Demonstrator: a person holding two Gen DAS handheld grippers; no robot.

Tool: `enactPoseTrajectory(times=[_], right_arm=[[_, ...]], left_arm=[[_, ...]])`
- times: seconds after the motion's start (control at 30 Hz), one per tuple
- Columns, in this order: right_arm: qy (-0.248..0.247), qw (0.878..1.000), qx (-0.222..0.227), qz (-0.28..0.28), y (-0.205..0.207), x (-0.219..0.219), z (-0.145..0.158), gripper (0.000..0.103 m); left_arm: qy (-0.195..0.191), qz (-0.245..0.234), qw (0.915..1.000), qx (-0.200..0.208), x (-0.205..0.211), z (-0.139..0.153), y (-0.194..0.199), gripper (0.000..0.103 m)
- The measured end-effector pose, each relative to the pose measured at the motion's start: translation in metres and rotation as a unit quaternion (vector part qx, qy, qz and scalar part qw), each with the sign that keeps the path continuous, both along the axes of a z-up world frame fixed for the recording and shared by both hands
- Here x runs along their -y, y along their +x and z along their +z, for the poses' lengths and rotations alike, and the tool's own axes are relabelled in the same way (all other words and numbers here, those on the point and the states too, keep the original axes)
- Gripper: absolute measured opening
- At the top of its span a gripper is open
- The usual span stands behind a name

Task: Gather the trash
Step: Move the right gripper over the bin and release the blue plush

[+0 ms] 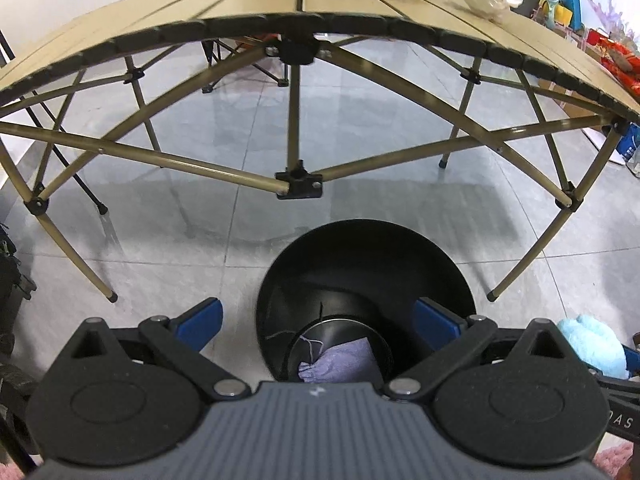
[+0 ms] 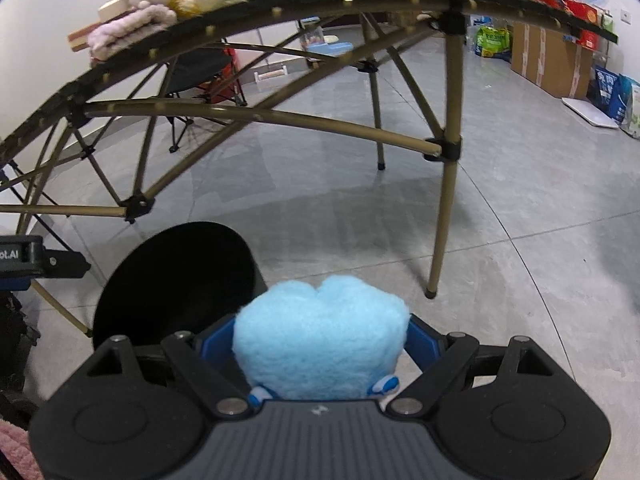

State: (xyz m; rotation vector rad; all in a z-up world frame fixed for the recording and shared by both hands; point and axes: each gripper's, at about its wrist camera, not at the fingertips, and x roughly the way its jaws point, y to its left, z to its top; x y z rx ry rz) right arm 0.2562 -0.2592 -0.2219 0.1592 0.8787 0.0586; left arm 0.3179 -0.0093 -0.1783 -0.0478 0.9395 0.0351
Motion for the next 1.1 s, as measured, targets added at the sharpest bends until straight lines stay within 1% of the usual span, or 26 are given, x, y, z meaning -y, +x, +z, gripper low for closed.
enactPoseTrajectory(times=[0.3, 0.4, 0.77, 0.9, 1.1], right_arm=[[0.001, 1.000, 0.011, 0.027, 0.005, -0.032, 0.016, 0.087], [0.003, 0.999, 0.015, 0.038, 0.008, -0.044, 0.020, 0.087], [0.012, 0.997, 0.009, 0.073, 0.024, -0.095, 0.028, 0.087], [0.005, 0.997, -0.007, 0.081, 0.035, -0.115, 0.023, 0.087], [0.009, 0.995, -0.029, 0.095, 0.049, -0.141, 0.015, 0.087]], left_arm=[[-0.013, 0.019, 0.9995, 0.022, -0.029, 0.011, -0.012, 0.103], [-0.010, 0.026, 0.9992, 0.030, -0.038, 0.013, -0.017, 0.103], [-0.014, 0.050, 0.9977, 0.044, -0.073, 0.017, -0.029, 0.103], [-0.018, 0.060, 0.9973, 0.039, -0.088, 0.012, -0.032, 0.103], [-0.024, 0.080, 0.9960, 0.032, -0.110, 0.007, -0.034, 0.103]])
